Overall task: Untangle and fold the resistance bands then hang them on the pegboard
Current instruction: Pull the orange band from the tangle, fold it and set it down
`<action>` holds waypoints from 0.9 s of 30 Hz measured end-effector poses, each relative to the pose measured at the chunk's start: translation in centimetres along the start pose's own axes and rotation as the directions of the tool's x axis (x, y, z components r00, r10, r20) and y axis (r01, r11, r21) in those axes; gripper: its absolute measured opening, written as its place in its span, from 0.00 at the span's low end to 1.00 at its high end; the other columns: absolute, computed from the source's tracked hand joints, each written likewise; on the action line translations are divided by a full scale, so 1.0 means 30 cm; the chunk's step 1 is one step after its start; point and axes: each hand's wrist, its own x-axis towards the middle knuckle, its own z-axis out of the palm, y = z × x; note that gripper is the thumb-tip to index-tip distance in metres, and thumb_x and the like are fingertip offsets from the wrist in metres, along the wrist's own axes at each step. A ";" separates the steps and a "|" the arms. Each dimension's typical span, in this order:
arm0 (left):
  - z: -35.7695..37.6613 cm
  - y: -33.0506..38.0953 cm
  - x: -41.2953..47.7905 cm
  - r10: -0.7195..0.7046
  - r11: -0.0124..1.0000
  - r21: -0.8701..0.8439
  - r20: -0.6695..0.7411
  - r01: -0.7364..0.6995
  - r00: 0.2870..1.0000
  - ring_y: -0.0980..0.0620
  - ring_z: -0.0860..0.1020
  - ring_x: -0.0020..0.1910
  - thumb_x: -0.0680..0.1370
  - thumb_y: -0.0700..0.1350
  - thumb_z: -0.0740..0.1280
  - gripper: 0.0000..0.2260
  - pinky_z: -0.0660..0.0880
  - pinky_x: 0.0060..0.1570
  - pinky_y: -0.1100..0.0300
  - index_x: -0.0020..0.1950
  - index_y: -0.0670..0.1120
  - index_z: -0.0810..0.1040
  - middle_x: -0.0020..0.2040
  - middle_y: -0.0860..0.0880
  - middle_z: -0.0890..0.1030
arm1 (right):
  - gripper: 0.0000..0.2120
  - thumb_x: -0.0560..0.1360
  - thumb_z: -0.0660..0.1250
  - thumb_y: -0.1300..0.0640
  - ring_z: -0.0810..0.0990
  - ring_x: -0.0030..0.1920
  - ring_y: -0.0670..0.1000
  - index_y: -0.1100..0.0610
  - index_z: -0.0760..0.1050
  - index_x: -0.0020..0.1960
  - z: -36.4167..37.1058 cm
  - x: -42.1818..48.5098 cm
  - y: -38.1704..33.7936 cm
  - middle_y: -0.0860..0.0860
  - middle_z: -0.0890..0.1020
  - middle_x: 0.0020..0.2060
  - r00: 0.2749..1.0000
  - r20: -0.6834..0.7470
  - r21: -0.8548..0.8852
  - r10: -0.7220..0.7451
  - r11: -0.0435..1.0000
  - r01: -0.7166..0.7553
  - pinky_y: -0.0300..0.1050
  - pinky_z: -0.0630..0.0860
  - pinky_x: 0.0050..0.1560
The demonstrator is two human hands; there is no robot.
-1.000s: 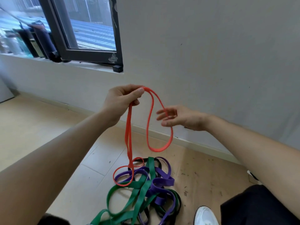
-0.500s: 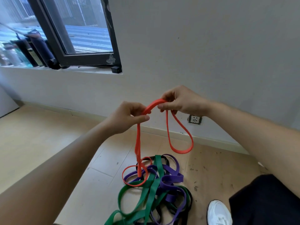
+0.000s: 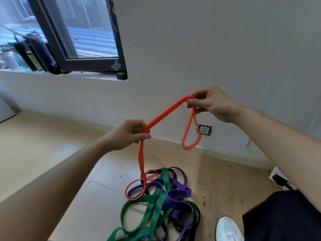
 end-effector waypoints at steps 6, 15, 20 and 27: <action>-0.019 0.007 0.007 -0.001 1.000 -0.019 -0.111 -0.001 0.994 0.50 0.86 0.47 0.79 0.42 0.70 0.06 0.84 0.52 0.52 0.54 0.45 0.82 0.46 0.46 0.85 | 0.03 0.77 0.71 0.60 0.84 0.41 0.47 0.57 0.83 0.49 -0.064 -0.001 0.052 0.53 0.85 0.40 0.983 -0.161 0.126 0.085 0.990 -0.065 0.44 0.81 0.42; -0.047 0.111 0.010 0.038 0.975 -0.177 -0.468 -0.136 0.883 0.52 0.86 0.44 0.79 0.42 0.70 0.08 0.83 0.42 0.62 0.55 0.53 0.83 0.46 0.48 0.86 | 0.09 0.75 0.73 0.65 0.84 0.47 0.56 0.61 0.81 0.55 -0.068 -0.040 0.113 0.59 0.85 0.46 0.937 0.155 -0.213 0.314 0.937 -0.279 0.52 0.83 0.51; -0.051 0.206 0.021 0.128 0.958 -0.147 -0.552 -0.247 0.824 0.52 0.85 0.44 0.80 0.43 0.69 0.09 0.81 0.42 0.64 0.59 0.49 0.83 0.46 0.49 0.85 | 0.08 0.77 0.71 0.63 0.84 0.49 0.52 0.60 0.81 0.56 0.031 -0.047 0.073 0.57 0.85 0.52 0.896 0.316 -0.281 0.314 0.932 -0.227 0.43 0.82 0.48; -0.008 0.239 0.031 0.277 0.952 0.006 -0.442 -0.306 0.853 0.51 0.85 0.45 0.80 0.42 0.70 0.09 0.83 0.45 0.58 0.59 0.49 0.83 0.47 0.52 0.86 | 0.15 0.76 0.72 0.57 0.83 0.57 0.50 0.57 0.79 0.62 0.143 -0.046 -0.077 0.53 0.84 0.57 0.944 0.304 0.000 0.124 0.991 -0.130 0.46 0.82 0.53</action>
